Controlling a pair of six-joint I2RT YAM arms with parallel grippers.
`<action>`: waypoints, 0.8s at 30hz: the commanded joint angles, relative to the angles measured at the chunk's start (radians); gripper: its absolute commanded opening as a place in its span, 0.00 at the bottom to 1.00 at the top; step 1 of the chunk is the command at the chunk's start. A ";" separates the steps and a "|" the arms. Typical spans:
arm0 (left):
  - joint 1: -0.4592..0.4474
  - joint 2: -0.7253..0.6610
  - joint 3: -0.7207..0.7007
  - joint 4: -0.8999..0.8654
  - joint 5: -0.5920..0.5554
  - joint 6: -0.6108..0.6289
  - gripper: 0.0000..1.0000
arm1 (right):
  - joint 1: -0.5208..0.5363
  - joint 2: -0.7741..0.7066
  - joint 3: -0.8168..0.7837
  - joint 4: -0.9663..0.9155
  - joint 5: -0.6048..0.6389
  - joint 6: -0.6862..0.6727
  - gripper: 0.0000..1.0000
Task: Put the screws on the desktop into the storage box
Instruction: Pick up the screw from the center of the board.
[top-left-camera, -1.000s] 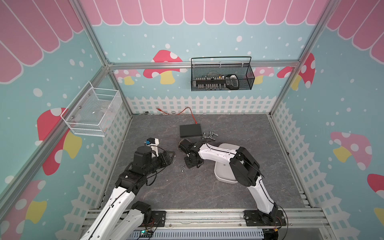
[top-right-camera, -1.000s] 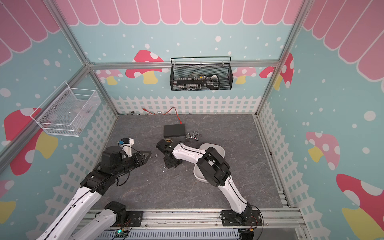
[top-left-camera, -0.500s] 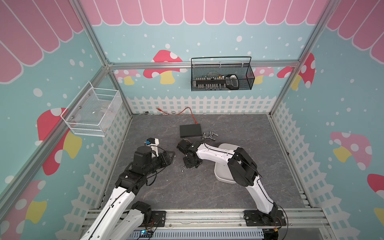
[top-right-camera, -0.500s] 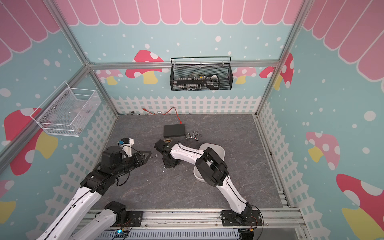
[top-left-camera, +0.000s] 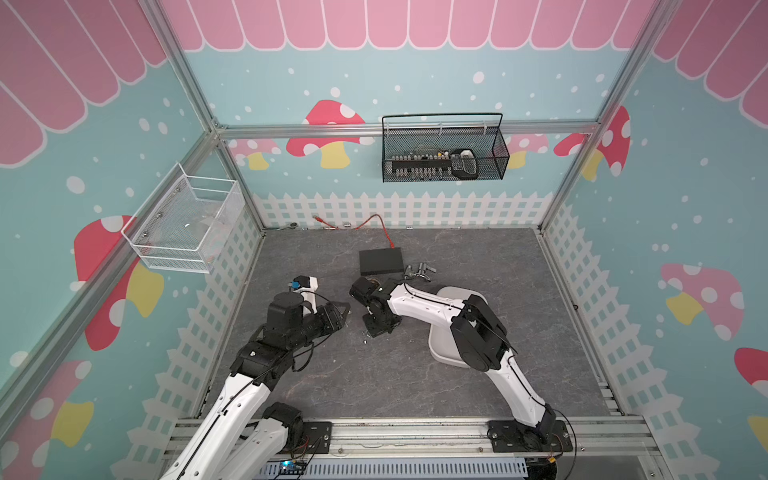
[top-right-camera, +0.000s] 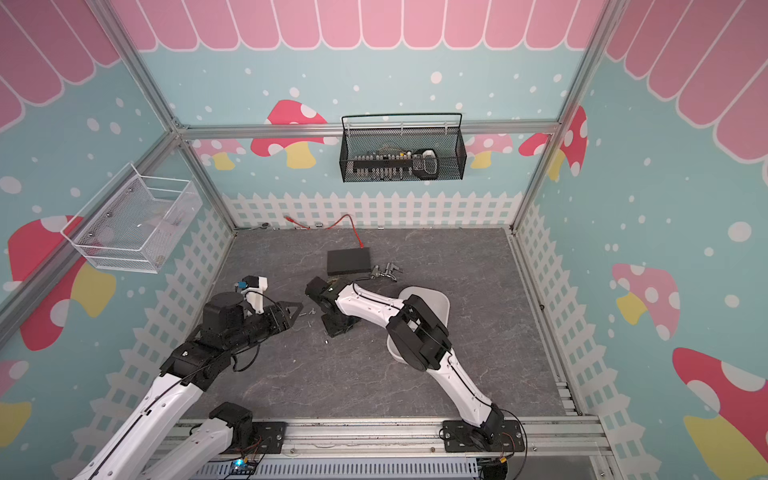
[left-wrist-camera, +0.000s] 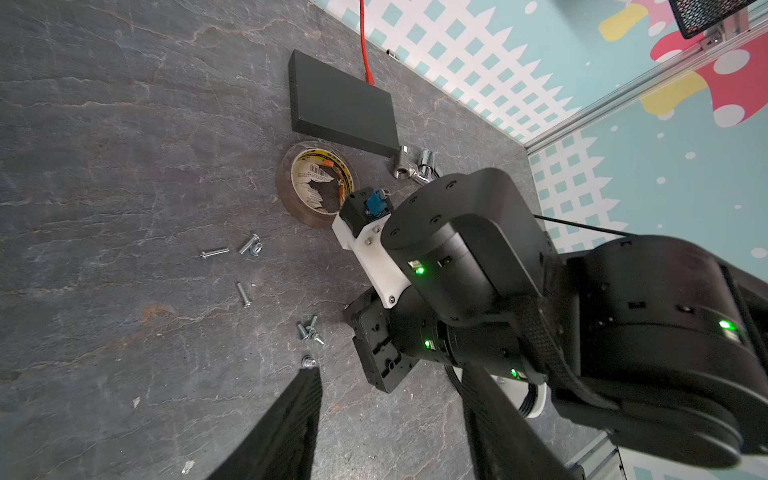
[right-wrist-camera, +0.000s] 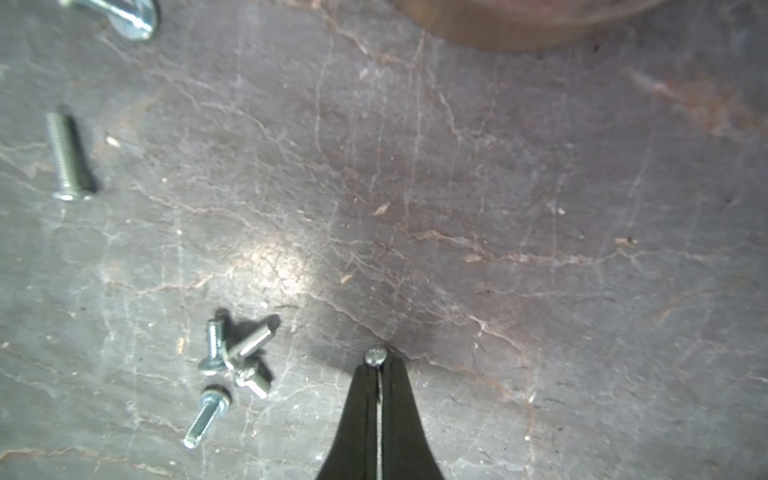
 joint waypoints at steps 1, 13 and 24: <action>0.001 -0.011 -0.012 0.011 -0.011 0.013 0.59 | 0.000 0.035 -0.036 0.023 0.036 -0.040 0.00; 0.001 -0.008 -0.012 0.009 -0.016 0.011 0.59 | 0.002 -0.203 -0.212 0.189 0.000 -0.071 0.00; 0.001 0.006 -0.011 0.010 -0.017 0.011 0.59 | -0.002 -0.420 -0.352 0.195 0.048 -0.068 0.00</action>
